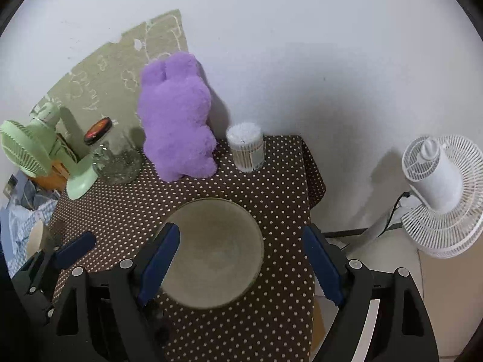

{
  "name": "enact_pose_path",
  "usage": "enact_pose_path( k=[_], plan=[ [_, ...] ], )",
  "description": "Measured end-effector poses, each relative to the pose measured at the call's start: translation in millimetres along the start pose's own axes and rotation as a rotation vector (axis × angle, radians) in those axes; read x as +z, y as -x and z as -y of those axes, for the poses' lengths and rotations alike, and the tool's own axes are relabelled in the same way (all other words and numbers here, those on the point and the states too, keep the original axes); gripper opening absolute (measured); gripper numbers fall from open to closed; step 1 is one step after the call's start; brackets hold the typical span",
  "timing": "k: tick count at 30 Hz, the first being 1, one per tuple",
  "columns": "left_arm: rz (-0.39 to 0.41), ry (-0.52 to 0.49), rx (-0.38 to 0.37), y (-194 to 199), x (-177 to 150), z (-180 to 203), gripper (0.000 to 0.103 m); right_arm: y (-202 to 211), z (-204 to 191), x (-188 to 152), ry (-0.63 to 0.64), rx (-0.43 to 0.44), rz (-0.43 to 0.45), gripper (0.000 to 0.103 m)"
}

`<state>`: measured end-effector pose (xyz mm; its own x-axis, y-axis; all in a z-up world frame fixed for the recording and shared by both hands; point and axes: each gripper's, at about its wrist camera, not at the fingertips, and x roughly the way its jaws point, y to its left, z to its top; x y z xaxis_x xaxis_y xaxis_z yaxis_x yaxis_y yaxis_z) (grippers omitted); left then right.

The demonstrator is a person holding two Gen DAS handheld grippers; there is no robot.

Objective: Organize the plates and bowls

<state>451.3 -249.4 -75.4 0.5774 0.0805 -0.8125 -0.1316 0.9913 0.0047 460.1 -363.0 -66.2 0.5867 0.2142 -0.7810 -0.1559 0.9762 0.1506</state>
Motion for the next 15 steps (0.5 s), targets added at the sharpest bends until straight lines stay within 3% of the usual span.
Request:
enact_pose_path(
  k=[3, 10, 15],
  plan=[
    [-0.014, 0.005, -0.001, -14.6, 0.0, 0.8, 0.075, -16.9, 2.8, -0.2, -0.008, -0.008, -0.013, 0.083],
    [-0.079, 0.010, -0.005, -46.5, -3.7, -0.5, 0.063, -50.9, 10.3, -5.7, -0.038, 0.002, -0.075, 0.067],
    [-0.123, -0.006, 0.015, -62.6, -6.0, 2.4, 0.044, -67.0, 14.4, -10.8, -0.051, -0.006, -0.107, 0.054]
  ],
)
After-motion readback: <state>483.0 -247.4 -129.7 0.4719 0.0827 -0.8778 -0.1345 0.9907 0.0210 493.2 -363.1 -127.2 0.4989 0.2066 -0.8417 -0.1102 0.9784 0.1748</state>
